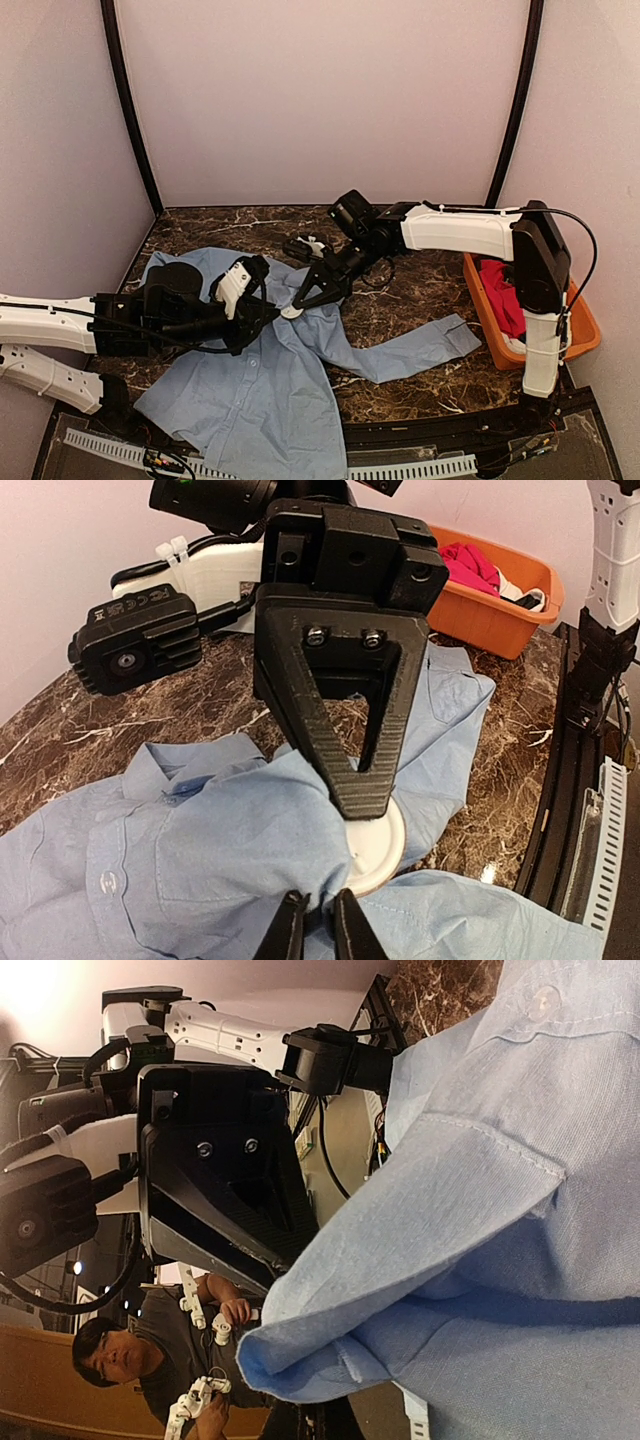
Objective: Pin the brooch onto the clothing
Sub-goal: Cross the brooch on the flattened clothing.
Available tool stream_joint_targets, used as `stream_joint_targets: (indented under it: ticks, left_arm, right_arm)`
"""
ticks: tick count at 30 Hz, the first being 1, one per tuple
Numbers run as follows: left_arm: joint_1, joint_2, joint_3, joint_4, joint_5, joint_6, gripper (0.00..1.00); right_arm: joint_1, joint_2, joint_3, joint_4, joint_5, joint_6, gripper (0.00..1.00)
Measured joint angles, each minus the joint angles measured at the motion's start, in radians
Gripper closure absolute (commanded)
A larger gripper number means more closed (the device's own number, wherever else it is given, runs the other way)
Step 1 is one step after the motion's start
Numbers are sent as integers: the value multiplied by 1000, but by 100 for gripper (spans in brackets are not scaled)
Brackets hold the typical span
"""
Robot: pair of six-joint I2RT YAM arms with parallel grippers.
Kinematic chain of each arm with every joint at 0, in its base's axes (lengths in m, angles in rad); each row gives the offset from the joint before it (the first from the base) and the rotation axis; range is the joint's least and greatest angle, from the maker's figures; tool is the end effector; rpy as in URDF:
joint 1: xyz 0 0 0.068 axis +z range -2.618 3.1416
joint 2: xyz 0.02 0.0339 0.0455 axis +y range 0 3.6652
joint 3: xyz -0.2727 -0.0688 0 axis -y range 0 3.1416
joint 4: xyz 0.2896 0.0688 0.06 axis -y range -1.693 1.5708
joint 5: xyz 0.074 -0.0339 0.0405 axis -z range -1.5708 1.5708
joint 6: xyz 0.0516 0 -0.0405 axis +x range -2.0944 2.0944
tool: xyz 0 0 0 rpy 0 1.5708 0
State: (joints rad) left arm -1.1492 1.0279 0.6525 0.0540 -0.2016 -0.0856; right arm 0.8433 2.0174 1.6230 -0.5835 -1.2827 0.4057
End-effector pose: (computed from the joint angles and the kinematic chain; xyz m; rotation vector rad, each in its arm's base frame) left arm 0.1276 -0.2592 0.2573 0.8589 1.7379 -0.6476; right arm 0.2808 0.3897 0.2300 0.9709 -2.0463 -1.7320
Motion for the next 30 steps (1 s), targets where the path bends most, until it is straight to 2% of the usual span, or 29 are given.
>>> stream_joint_targets:
  ticks: [10,30]
  left_arm:
    - [0,1,-3,1,0,-1,99]
    - [0,31,-15,11,-1,-5,99]
  right_arm:
    - [0,0,0,0,0,0,100]
    - [16,0,18,-92,83,-74,100]
